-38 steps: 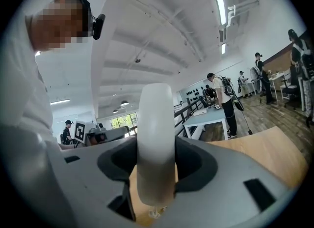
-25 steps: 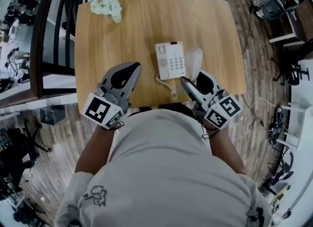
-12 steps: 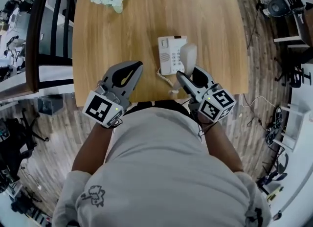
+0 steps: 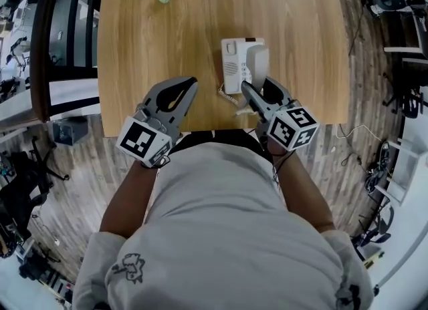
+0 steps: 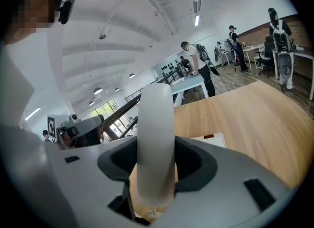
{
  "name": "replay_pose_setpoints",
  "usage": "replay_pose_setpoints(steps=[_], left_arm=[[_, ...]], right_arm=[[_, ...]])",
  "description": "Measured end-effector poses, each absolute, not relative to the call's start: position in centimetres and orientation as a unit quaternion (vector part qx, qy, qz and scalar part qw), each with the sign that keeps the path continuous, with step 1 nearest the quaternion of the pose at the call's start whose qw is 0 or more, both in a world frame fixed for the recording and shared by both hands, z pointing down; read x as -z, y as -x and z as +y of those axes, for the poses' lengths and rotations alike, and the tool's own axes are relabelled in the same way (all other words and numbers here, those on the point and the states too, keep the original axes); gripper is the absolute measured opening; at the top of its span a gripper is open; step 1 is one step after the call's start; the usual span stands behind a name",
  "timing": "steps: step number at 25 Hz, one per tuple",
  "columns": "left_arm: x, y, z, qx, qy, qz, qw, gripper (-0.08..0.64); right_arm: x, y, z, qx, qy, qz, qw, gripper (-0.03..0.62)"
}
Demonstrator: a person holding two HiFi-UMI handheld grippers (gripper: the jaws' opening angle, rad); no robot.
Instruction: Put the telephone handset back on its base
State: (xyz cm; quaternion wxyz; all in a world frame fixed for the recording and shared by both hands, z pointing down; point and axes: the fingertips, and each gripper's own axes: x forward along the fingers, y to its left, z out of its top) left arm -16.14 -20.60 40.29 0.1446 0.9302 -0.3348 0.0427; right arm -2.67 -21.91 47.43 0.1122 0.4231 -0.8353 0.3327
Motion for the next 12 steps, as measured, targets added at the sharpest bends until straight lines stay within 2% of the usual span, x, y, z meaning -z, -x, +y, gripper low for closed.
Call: replay_pose_setpoints(steps=[12], left_arm=[[-45.7, 16.3, -22.8, -0.073, -0.926, -0.33, 0.171, 0.006]], right_arm=[[-55.4, 3.1, -24.7, -0.356, -0.446, -0.804, 0.164, 0.221]])
